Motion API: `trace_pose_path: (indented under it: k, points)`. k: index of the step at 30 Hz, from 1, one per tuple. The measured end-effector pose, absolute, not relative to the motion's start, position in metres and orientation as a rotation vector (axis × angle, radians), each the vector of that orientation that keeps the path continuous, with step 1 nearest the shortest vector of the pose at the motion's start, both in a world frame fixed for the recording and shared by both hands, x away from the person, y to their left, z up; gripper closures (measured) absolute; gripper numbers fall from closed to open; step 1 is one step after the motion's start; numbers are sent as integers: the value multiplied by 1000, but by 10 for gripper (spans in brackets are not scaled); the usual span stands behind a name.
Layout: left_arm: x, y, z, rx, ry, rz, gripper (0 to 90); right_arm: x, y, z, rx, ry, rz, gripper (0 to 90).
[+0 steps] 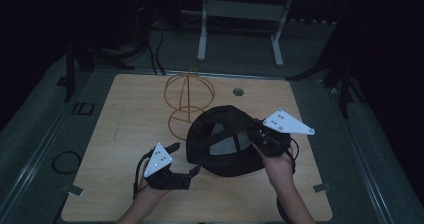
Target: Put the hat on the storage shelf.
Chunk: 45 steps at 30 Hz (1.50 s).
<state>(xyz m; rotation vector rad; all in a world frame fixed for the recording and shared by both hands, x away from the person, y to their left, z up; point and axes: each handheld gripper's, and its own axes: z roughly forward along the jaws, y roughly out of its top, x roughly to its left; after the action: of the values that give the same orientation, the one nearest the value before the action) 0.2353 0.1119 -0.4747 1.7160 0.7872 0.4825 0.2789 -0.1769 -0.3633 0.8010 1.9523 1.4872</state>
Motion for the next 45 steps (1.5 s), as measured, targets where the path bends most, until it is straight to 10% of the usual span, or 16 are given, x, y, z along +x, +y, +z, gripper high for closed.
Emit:
trace_pose_path:
  k: [13, 28, 45]
  points:
    - [254, 106, -453, 1685, 794, 503, 244, 275, -176, -367, 759, 1973, 1497, 885]
    - [256, 104, -439, 1567, 892, 591, 856, 266, -180, -374, 752, 1987, 1486, 884]
    - [252, 92, -411, 1615, 801, 616, 885, 243, -203, -398, 783, 2021, 1562, 761]
